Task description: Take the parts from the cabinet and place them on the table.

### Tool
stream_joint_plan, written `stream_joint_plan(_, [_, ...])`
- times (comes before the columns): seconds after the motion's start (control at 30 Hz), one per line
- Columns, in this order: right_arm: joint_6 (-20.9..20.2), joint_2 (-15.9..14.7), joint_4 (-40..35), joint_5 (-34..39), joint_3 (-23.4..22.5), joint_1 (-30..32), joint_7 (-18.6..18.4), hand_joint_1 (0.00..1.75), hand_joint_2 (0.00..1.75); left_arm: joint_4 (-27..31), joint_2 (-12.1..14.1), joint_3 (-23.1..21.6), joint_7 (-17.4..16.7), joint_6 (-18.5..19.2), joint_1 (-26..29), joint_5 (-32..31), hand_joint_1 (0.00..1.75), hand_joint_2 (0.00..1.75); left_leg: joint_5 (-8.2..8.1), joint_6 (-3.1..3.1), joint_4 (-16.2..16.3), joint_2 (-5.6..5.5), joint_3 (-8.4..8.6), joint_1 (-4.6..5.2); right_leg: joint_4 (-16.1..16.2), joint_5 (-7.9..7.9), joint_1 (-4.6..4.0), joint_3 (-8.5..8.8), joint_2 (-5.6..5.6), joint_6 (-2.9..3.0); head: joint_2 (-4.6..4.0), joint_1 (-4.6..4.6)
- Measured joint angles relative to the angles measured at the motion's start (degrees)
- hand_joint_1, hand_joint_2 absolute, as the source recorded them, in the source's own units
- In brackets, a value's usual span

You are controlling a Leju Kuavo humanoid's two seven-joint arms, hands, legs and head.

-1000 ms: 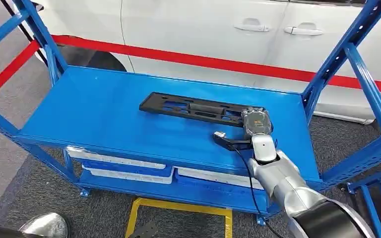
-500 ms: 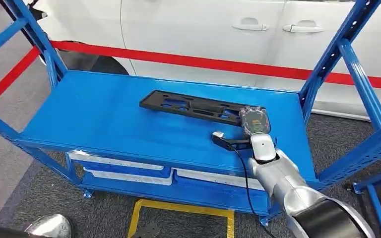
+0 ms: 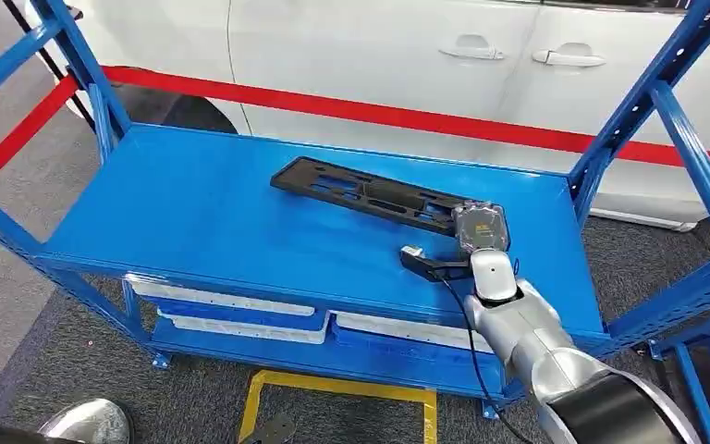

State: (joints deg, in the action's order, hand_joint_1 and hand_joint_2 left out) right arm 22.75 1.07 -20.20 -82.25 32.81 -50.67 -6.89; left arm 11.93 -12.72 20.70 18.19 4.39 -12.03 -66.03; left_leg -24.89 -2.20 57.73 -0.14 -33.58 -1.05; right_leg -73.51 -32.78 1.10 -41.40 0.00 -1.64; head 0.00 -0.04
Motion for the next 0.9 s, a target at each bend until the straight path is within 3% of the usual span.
stream_joint_plan(0.03, [-0.2,-0.1,0.0,-0.5,0.0,0.0,0.0,1.75,1.75,0.0,0.0,0.0,0.0,0.0,0.0,0.2,0.0,0.0,0.0,-0.01,0.0,-0.01,-0.04,0.12,-3.2,-0.59,-0.02,-1.63,0.0,0.04,0.0,0.02])
stream_joint_plan(0.07, [-0.4,-0.3,0.0,-0.6,0.0,-0.2,0.2,1.75,1.75,0.0,0.0,-0.1,0.0,0.0,0.1,0.5,0.0,0.0,-0.01,-0.01,0.1,-0.05,0.0,0.18,-3.0,0.32,-0.04,-1.65,0.0,0.17,0.0,0.0])
stream_joint_plan(0.1, [-0.6,-0.4,-0.1,-0.6,0.0,-0.6,0.3,1.75,1.75,0.0,0.0,-0.2,0.1,0.0,0.1,0.7,0.0,0.0,-0.06,-0.03,0.2,-0.09,0.05,0.23,-0.1,2.46,-0.09,-0.3,0.01,0.41,0.0,0.02])
stream_joint_plan(0.17, [-0.7,-0.7,-0.2,-0.5,0.0,-1.7,0.4,1.75,1.75,0.0,0.0,-0.4,0.2,0.0,0.1,0.8,0.0,0.0,-0.26,0.11,0.4,-0.15,0.16,0.31,10.3,7.68,-0.35,4.77,0.04,1.21,0.0,0.0])
stream_joint_plan(0.2, [-0.7,-0.8,-0.3,-0.5,-0.1,-2.1,0.6,1.75,1.75,0.0,-0.1,-0.5,0.2,0.0,0.1,0.9,0.0,0.0,-0.34,0.24,0.5,-0.14,0.07,0.32,14.2,8.14,-0.53,6.37,0.07,1.66,0.0,0.04])
stream_joint_plan(0.23, [-0.8,-0.8,-0.4,-0.6,-0.1,-2.4,0.9,1.75,1.75,0.0,-0.1,-0.7,0.2,0.0,0.0,1.0,0.0,0.0,-0.46,0.51,0.7,-0.17,-0.23,0.7,14.7,7.91,-0.87,6.61,-0.08,1.59,0.0,-0.04])
stream_joint_plan(0.33, [-1.4,-0.9,-0.7,-1.6,-0.1,-2.5,0.9,1.75,1.75,0.0,-0.2,-1.0,0.2,0.1,0.1,1.2,0.0,0.0,-0.2,1.36,0.3,-0.19,-0.23,0.49,14.7,8.01,-1.07,6.32,-0.08,1.93,0.0,0.02])
stream_joint_plan(0.37, [-1.7,-0.9,-0.9,-1.6,-0.1,-2.6,0.8,1.75,1.75,0.0,-0.2,-1.1,0.3,0.1,0.1,1.2,0.0,0.0,-0.51,1.69,0.5,-0.19,-0.42,0.66,15.4,8.4,-0.32,6.64,-0.14,2.48,0.0,-0.04])
stream_joint_plan(0.4, [-1.7,-0.8,-1.1,-1.7,-0.1,-2.8,0.8,1.75,1.75,0.1,-0.1,-1.1,0.3,0.1,0.1,1.3,0.0,0.0,-1.38,2.01,1.6,-0.17,-0.82,0.48,15.5,8.5,-0.37,6.75,-0.3,2.69,0.0,-0.02])
stream_joint_plan(0.43, [-1.8,-0.8,-1.2,-1.7,-0.1,-3.0,0.8,1.75,1.75,0.1,-0.1,-1.2,0.4,0.1,0.0,1.3,0.0,0.0,-3.29,2.25,4.5,-0.15,-2.23,0.44,15.5,8.47,-0.35,6.74,-0.41,3.04,0.0,-0.13])
stream_joint_plan(0.5, [-1.8,-1.0,-1.2,-1.8,-0.1,-3.1,0.7,1.75,1.75,0.1,-0.1,-1.3,0.4,0.1,0.1,1.3,0.0,0.0,-7.66,2.76,14.5,-0.14,-6.95,0.28,15.5,8.33,-0.42,6.72,-0.53,3.25,0.0,-0.11])
stream_joint_plan(0.53, [-1.8,-1.0,-1.2,-1.9,-0.1,-3.0,0.7,1.75,1.75,0.1,-0.1,-1.3,0.4,0.1,0.3,1.3,0.0,0.0,-8.47,2.92,18.1,-0.14,-8.81,0.28,15.4,8.3,-0.43,6.69,-0.51,3.3,0.0,-0.11])
stream_joint_plan(0.57, [-1.8,-1.0,-1.2,-1.9,-0.1,-3.0,0.7,1.75,1.75,0.1,-0.1,-1.3,0.4,0.1,0.3,1.3,0.0,0.0,-7.8,2.95,18.8,-0.14,-9.36,0.26,15.3,8.21,-0.42,6.71,-0.43,3.36,0.0,-0.11])
stream_joint_plan(0.6, [-1.8,-1.0,-1.2,-1.9,-0.1,-3.1,0.7,1.75,1.75,0.1,-0.1,-1.3,0.4,0.1,0.3,1.4,0.0,0.0,-6.0,2.91,16.7,-0.12,-8.69,0.25,15.2,8.1,-0.41,6.76,-0.34,3.33,0.0,-0.11])
stream_joint_plan(0.67, [-1.7,-1.0,-1.2,-1.9,-0.1,-3.1,0.7,1.75,1.75,0.2,0.0,-1.4,0.4,0.1,0.2,1.6,0.0,0.0,-0.19,2.51,6.3,-0.06,-4.0,0.26,14.8,7.7,-0.41,6.91,-0.19,3.03,0.0,-0.11])
stream_joint_plan(0.7, [-1.7,-1.0,-1.2,-2.0,-0.1,-3.2,0.7,1.75,1.75,0.2,0.0,-1.4,0.5,0.1,0.2,1.7,0.0,0.0,1.0,2.19,1.9,0.03,-2.3,0.3,14.6,7.46,-0.42,6.89,-0.19,2.81,0.0,-0.09])
stream_joint_plan(0.73, [-1.7,-1.1,-1.3,-2.1,-0.1,-3.5,0.7,1.75,1.75,0.2,0.0,-1.4,0.5,0.1,0.1,1.7,0.0,0.0,0.3,1.94,1.0,0.01,-1.57,0.67,14.2,7.37,-0.92,6.5,-0.1,2.53,0.0,-0.09])
stream_joint_plan(0.83, [-1.7,-1.1,-1.3,-2.2,-0.1,-3.6,0.7,1.75,1.75,0.3,0.1,-1.4,0.5,0.2,0.2,1.7,0.0,0.0,0.37,1.31,1.1,-0.18,-1.97,0.83,14.6,7.67,-0.74,6.4,-0.08,1.74,0.0,-0.07])
stream_joint_plan(0.9, [-1.7,-1.3,-1.4,-2.2,-0.1,-3.8,0.7,1.75,1.75,0.3,0.0,-1.4,0.5,0.3,0.1,1.9,0.0,0.0,0.93,0.36,0.1,-0.13,-1.38,0.2,13.6,6.62,-0.63,6.12,0.0,1.13,0.0,-0.07])
